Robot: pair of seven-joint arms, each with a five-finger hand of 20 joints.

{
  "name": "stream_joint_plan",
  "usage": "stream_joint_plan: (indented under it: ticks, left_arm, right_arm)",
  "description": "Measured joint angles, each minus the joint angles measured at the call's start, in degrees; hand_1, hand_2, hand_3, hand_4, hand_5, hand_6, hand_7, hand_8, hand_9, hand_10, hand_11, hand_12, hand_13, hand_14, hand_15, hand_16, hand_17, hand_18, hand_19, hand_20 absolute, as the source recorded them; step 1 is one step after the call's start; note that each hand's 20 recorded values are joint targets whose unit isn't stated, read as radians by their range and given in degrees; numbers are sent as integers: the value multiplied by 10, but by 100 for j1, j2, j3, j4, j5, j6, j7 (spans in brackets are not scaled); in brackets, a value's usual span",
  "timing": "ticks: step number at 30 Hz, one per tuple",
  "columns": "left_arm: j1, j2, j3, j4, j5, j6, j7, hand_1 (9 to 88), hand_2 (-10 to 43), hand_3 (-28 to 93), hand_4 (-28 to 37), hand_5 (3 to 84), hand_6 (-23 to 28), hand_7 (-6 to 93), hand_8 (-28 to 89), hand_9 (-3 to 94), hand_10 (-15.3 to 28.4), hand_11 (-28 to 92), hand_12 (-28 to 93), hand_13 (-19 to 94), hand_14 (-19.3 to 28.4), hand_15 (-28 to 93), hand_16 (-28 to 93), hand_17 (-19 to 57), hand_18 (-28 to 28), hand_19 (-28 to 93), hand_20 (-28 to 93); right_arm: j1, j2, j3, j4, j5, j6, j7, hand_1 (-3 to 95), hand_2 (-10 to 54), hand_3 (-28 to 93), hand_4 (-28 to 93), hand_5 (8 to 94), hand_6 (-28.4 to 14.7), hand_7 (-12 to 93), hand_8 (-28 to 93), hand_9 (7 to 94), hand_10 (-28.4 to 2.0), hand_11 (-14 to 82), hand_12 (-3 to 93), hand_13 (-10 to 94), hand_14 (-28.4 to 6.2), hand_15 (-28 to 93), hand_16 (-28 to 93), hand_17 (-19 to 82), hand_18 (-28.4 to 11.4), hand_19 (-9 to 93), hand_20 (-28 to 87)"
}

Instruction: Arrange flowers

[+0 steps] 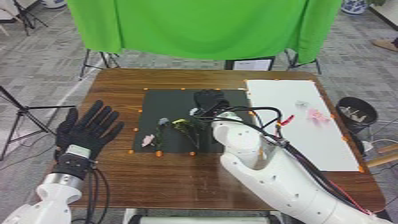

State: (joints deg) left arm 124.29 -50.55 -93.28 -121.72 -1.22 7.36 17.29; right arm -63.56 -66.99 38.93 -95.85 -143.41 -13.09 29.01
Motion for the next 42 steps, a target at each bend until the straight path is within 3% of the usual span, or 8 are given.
stream_joint_plan:
  ticks: [7,13,17,26,29,33,36,42]
  left_arm:
    - [13,4,-11,-67,-65,272,72,296,129,726,-270,393,101,164,-89,301,167,215,115,204,157,332,-69,-67,148,337,66]
    - [27,17,-25,-84,-190,346,172,298,116,719,-274,391,101,166,-89,295,167,212,114,200,157,329,-68,-67,147,337,66]
    - [28,18,-27,-84,-217,345,174,298,113,715,-278,391,101,165,-90,295,168,212,114,201,158,331,-68,-67,147,337,67]
    - [19,13,-28,-53,-164,226,149,293,113,708,-282,390,101,164,-90,299,167,210,114,210,159,330,-67,-68,147,334,68]
    - [21,16,-28,-47,-126,163,150,292,113,708,-282,390,101,163,-90,300,167,210,115,213,159,329,-66,-68,148,332,67]
    - [64,18,-54,-52,-111,132,177,292,114,707,-283,391,100,164,-88,304,165,212,116,219,159,330,-65,-69,148,332,68]
    - [112,18,-87,-63,-112,132,221,291,114,708,-283,394,101,166,-89,309,164,213,116,225,160,334,-63,-68,148,334,70]
    - [136,33,-72,-73,-135,150,309,292,114,707,-283,395,101,168,-89,313,165,217,118,229,162,339,-63,-67,149,334,71]
  right_arm:
    - [-13,-5,83,-175,36,-243,-35,623,-95,650,-283,661,2,212,-64,692,-117,146,175,719,-49,348,450,344,-227,801,406]
    - [-32,-6,154,-320,88,-634,-74,618,-95,650,-283,629,-3,202,-128,662,-122,145,165,709,-52,352,442,337,-228,793,404]
    - [-84,-2,238,-407,139,-805,-79,606,-95,646,-283,607,-12,191,-127,639,-131,141,162,700,-57,359,435,336,-230,794,403]
    - [-597,294,1204,-1052,698,-626,469,484,-95,764,-283,494,-51,145,-106,513,-161,106,150,638,-110,469,298,328,-238,800,377]
    - [-822,590,1737,-1159,864,-528,798,464,-95,794,-283,386,-87,112,-98,387,-184,88,136,579,-136,534,218,325,-244,810,365]
    - [-1124,1067,2500,-1079,1284,-539,1254,490,-95,784,-283,371,-90,102,-94,364,-172,91,121,573,-135,547,204,321,-244,811,362]
    - [-1301,1413,2988,-887,1653,-568,1436,532,-95,751,-283,383,-84,103,-102,369,-155,100,97,588,-117,515,275,323,-243,811,365]
    - [-1318,1937,3286,-398,1842,-845,1496,513,-95,766,-283,379,-95,90,-102,359,-156,97,92,593,-121,516,268,321,-245,810,368]
